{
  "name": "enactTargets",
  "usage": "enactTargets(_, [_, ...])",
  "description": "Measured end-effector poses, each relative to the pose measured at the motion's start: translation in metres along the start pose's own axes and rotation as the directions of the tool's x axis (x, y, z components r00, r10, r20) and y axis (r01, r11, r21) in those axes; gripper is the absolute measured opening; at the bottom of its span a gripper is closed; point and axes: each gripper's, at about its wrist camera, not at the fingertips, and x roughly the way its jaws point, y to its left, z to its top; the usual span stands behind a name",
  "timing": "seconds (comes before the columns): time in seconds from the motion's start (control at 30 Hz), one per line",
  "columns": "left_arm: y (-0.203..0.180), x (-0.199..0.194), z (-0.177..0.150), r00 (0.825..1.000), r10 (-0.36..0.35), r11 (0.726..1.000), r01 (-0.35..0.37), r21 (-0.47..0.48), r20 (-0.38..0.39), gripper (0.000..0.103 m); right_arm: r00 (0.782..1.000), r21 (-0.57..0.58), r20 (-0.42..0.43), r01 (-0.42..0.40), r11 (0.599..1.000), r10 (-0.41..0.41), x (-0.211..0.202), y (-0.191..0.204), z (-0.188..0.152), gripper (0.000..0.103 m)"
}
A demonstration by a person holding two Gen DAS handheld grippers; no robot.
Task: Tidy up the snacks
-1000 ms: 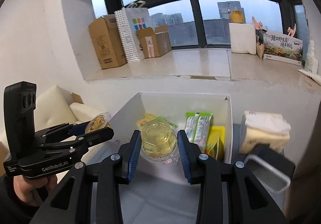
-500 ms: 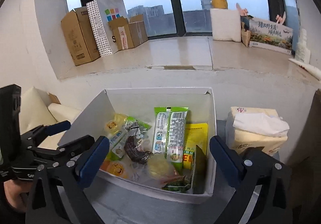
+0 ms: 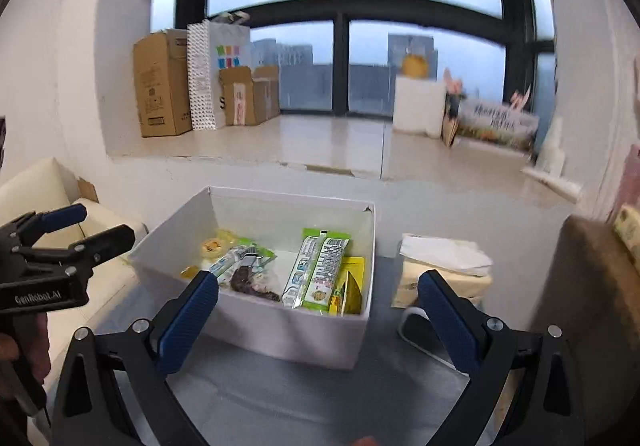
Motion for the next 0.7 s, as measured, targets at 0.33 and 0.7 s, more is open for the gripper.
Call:
enactTargets(0.33, [-0.017,-0.105,-0.044,0.998,-0.063,0.997,0.062,-0.04,-0.02,0.103,0.988,0.094,0.013,-0.157,0.983,0.157,-0.093,0.014,-0.037,0.102])
enactTargets(0.7, [-0.02,-0.138,-0.068,0.999,-0.033,0.999,0.032,-0.04,-0.03,0.103,0.992,0.135,-0.004,-0.122,0.983,0.124,-0.131,0.017,-0.065,0.103])
